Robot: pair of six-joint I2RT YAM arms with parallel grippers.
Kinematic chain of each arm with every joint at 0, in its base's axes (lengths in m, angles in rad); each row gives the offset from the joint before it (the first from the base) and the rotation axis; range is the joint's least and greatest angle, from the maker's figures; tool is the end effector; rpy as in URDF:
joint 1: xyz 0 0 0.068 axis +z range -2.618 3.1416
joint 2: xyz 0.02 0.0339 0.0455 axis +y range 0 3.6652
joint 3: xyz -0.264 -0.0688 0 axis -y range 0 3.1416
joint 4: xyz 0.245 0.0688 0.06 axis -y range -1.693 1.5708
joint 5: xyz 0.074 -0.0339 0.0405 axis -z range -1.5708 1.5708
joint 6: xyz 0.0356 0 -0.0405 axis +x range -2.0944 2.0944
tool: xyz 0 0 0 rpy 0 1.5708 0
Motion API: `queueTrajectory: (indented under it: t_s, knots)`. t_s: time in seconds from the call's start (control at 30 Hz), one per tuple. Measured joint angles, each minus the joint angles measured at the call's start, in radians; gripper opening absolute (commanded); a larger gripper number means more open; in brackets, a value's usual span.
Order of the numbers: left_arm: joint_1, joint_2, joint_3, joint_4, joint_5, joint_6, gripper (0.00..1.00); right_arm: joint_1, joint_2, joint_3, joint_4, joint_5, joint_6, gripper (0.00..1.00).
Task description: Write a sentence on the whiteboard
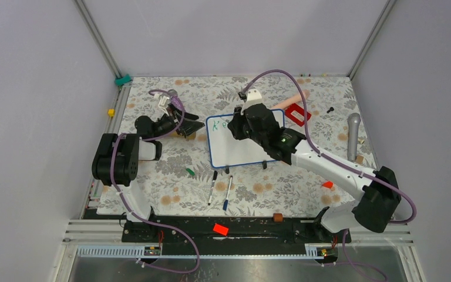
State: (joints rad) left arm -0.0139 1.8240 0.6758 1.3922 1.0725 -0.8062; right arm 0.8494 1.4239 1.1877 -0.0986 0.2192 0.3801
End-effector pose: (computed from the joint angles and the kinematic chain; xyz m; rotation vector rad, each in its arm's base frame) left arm 0.3292 -0.0359 0.1922 0.4049 1.5596 -1.3533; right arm 0.2279 0.2474 0.3399 -0.3036 1.9229 0.6213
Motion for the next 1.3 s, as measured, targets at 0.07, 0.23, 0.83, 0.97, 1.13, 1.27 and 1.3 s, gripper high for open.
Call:
queueTrajectory:
  t_s: [0.07, 0.23, 0.83, 0.97, 1.13, 1.27, 1.3]
  knots:
    - [0.0, -0.005, -0.007, 0.002, -0.032, 0.006, 0.99, 0.0, -0.016, -0.016, 0.033, 0.004, -0.023, 0.0]
    - [-0.01, -0.006, -0.039, 0.01, -0.098, 0.047, 0.88, 0.0, -0.064, -0.063, 0.144, 0.007, -0.072, 0.0]
    - [-0.114, -0.048, -0.049, 0.016, -0.114, 0.039, 0.6, 0.002, -0.209, -0.406, 0.405, 0.014, -0.031, 0.0]
    - [-0.121, -0.034, -0.04, 0.019, -0.115, 0.035, 0.59, 0.026, -0.172, -0.406, 0.388, 0.006, -0.027, 0.0]
    - [-0.121, -0.016, -0.037, 0.016, -0.116, 0.034, 0.54, 0.067, -0.186, -0.406, 0.373, 0.032, -0.032, 0.0]
    - [-0.121, 0.004, -0.015, 0.016, -0.111, 0.028, 0.52, 0.074, -0.228, -0.414, 0.36, 0.056, -0.032, 0.0]
    - [-0.121, 0.008, -0.009, 0.016, -0.109, 0.027, 0.52, 0.074, -0.242, -0.417, 0.354, 0.061, -0.032, 0.0]
